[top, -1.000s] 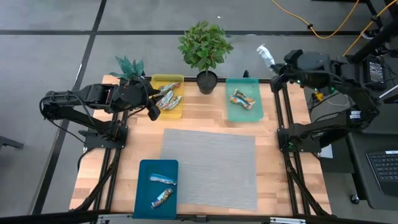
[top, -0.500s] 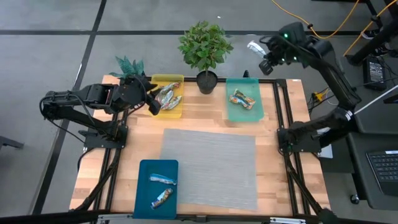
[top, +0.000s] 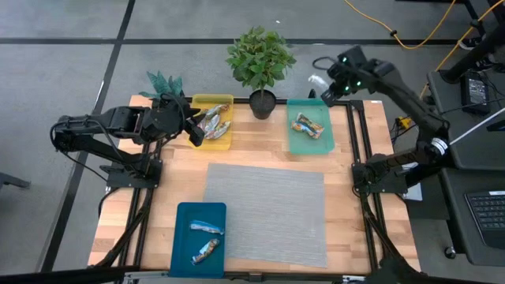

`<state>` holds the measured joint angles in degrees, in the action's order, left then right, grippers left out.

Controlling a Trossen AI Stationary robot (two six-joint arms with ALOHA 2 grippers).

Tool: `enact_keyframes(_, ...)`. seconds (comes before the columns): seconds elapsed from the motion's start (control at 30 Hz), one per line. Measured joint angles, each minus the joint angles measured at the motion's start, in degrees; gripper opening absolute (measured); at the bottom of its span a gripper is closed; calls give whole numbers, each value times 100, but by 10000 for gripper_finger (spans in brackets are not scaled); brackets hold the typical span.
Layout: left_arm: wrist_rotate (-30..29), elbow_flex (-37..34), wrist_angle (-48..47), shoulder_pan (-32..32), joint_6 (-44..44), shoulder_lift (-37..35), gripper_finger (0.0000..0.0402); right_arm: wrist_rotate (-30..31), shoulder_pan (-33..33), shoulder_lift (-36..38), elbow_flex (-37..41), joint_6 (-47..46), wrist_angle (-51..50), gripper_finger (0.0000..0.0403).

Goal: Pick and place Granola Bars by type
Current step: Put the yellow granola bar into the blue transparent bin

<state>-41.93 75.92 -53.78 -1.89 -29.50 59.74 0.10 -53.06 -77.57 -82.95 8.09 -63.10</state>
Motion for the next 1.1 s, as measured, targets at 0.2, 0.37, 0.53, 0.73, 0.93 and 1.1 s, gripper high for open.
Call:
enact_keyframes(0.2,-46,-2,-2,0,2,31,102,-575,2,109,1230,-226,847,5)
enact_keyframes(0.37,-128,-2,-1,0,4,80,102,-628,2,106,1829,-409,1370,5)
enact_keyframes(0.53,-191,-2,-2,0,14,192,102,-626,2,106,2432,-655,2069,5)
enact_keyframes(0.73,-195,-2,-3,1,22,324,102,-621,2,82,2934,-795,2547,5)
enact_keyframes(0.93,-206,-2,-2,96,22,359,102,-394,-14,75,3070,-767,2592,5)
enact_keyframes(1.1,-202,-2,0,177,7,362,102,-374,-73,-154,3070,-753,2541,5)
